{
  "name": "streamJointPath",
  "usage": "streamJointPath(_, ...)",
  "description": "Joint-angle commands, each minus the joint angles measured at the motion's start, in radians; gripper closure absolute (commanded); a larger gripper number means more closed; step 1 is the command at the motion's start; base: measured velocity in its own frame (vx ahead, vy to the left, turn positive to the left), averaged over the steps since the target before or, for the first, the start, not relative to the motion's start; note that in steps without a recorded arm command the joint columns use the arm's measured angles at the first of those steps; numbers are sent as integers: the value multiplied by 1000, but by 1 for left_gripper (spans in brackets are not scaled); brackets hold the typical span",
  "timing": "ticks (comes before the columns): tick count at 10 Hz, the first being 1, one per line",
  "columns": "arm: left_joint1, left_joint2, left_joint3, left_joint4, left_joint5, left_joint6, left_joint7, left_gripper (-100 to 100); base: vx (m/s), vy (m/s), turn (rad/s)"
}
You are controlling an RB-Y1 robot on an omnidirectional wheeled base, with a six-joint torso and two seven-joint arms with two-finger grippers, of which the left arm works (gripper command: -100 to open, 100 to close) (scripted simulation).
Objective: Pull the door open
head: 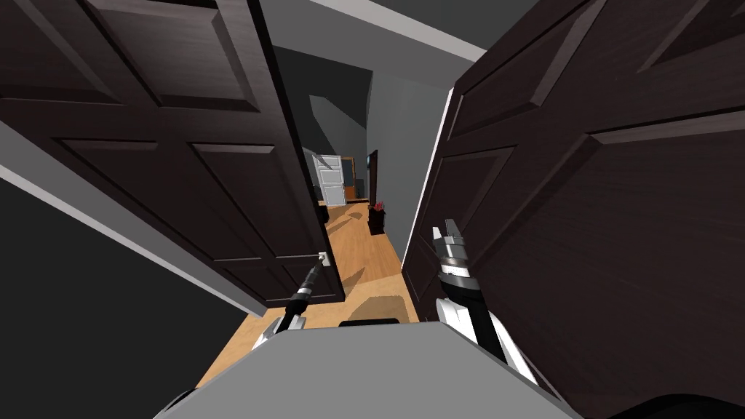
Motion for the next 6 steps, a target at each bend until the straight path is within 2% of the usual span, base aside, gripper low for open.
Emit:
streamJointPath(1, -8, -8, -4, 3, 13, 11, 42, -100, -74, 13, -20)
streamJointPath(6, -39, -33, -18, 16, 58, 46, 171, -100, -77, 32, -34)
